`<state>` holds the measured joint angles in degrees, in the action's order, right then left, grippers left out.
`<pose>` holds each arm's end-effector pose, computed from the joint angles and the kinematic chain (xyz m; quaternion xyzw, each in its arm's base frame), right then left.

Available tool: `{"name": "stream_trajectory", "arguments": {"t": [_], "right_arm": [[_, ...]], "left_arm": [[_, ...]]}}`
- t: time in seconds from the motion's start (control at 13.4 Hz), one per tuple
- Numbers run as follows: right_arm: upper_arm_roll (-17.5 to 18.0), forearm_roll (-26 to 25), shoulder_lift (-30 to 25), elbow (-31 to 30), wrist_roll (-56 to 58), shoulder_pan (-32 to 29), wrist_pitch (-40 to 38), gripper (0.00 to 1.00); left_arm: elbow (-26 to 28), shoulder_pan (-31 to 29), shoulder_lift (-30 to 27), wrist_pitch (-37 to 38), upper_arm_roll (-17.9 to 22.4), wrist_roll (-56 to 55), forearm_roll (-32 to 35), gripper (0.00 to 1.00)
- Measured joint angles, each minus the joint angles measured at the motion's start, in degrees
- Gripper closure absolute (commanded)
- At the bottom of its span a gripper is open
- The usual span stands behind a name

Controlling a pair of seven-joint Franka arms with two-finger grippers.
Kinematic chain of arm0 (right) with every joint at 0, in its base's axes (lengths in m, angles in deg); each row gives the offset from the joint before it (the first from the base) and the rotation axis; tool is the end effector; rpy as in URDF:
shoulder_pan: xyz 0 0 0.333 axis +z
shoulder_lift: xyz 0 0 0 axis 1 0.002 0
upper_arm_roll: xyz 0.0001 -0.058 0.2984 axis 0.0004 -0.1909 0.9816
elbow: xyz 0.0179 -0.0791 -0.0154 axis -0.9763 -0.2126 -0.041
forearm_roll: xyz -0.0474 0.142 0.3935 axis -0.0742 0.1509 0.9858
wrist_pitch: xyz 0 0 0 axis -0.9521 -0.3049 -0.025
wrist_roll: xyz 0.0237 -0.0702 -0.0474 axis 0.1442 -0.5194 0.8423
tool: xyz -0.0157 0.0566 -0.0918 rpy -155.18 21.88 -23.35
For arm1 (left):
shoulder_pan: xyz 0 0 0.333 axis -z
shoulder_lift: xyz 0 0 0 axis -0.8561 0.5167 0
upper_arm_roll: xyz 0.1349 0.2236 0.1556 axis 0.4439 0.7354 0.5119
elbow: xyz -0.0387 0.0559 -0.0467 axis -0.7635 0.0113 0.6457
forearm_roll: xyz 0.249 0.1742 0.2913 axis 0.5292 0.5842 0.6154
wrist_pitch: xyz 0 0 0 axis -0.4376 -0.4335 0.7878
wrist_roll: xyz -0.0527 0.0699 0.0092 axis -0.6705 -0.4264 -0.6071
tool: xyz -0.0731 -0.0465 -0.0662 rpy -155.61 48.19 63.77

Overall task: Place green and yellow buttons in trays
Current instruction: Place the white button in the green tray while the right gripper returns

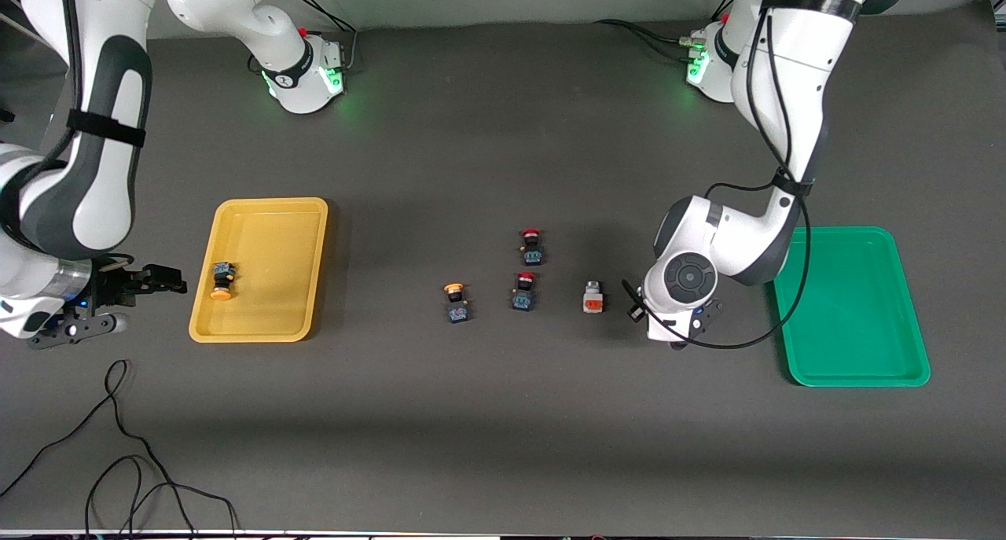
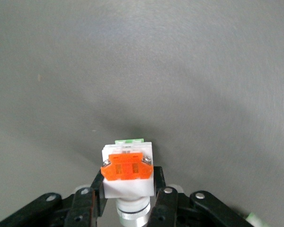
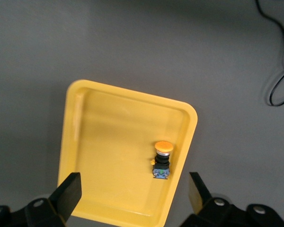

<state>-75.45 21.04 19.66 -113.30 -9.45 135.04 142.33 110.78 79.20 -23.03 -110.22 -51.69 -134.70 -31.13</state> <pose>0.6528 -0.0763 0.4129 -0.9933 -0.1024 0.0526 0.0125 0.6041 -0.2564 0.1685 -0.9520 -0.2849 0.0872 0.0709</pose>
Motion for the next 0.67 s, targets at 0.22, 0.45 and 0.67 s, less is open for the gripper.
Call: {"name": "stream_trajectory", "arguments": {"t": [0.22, 0.45, 0.67], "right_arm": [[0.6, -0.3, 0.1, 4.2, -8.0, 6.4, -2.1, 0.0], [3.8, -0.2, 1.1, 6.8, -18.9, 15.0, -2.0, 0.0], [14.6, -0.2, 2.3, 11.2, -34.5, 16.7, -0.5, 0.0]], "left_arm": [[-0.7, -2.1, -3.5, 8.3, 0.7, 18.0, 0.3, 1.0], [-0.8, -8.2, -8.7, 13.2, 1.5, 33.4, 2.2, 1.0], [-0.7, -16.1, -11.4, 15.3, 2.0, 47.8, 8.1, 1.0]]}}
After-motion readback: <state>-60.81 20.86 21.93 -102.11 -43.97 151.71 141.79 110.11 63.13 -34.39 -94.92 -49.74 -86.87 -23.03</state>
